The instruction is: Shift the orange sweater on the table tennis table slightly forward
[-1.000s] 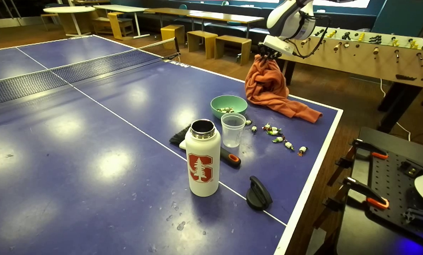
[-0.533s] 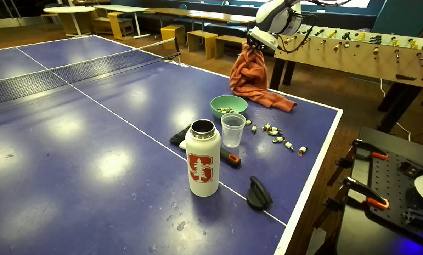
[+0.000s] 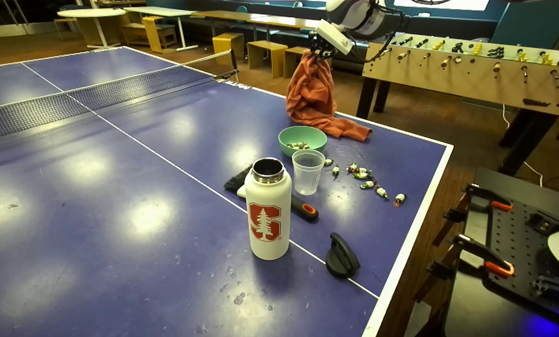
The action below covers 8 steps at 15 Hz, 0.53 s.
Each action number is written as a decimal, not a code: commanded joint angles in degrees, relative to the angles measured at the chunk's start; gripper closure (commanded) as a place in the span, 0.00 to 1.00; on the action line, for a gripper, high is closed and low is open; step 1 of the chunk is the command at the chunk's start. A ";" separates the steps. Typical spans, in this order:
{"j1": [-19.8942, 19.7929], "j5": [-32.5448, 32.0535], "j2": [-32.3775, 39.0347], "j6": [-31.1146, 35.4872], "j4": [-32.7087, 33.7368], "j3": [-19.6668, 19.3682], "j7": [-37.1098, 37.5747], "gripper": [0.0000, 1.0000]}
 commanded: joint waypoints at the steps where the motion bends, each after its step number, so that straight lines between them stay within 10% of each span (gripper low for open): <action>1: 1.61 -1.36 -1.14 -5.49 1.27 -2.52 4.99 0.95; 8: 2.01 -2.66 -3.52 -15.86 0.21 -4.21 5.44 0.95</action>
